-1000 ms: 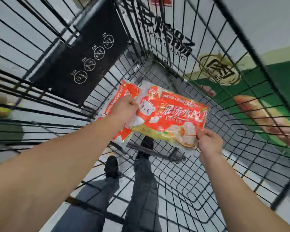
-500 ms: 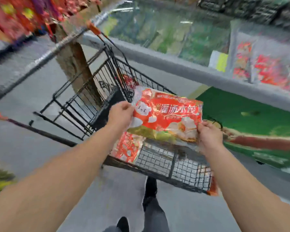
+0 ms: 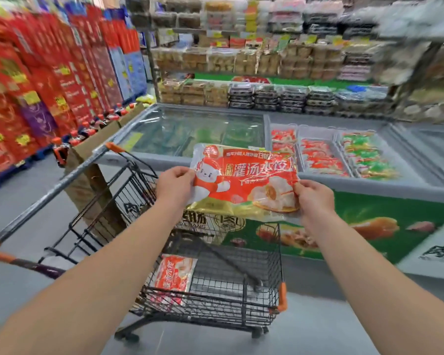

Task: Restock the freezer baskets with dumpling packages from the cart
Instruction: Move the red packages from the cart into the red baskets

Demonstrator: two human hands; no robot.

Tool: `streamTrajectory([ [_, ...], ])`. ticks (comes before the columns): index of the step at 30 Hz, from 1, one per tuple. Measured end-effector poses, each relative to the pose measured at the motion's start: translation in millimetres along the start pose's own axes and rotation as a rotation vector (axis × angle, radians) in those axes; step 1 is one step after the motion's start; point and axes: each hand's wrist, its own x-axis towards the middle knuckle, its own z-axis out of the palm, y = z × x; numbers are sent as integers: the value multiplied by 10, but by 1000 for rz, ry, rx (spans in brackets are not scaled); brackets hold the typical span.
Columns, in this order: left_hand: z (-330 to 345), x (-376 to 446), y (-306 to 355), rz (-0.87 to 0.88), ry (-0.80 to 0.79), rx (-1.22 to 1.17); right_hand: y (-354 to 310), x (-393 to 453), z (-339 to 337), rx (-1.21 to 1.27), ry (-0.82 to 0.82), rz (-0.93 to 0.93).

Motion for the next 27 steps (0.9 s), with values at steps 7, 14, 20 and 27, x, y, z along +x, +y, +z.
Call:
streamTrajectory([
  [7,1080,-417,298,31,-45,-39,-329,539,-997,54,25,-15],
  [14,2185,-816,442,51,-33,-12,-480,1235,-1905,-22,35,-4],
  [20,2855,-826,516,11,-33,16,-550,1790,-2330,-49,60,1],
  [27,3576,-420,543,18,-1,28,-618,2572,-2441,-49,50,10],
])
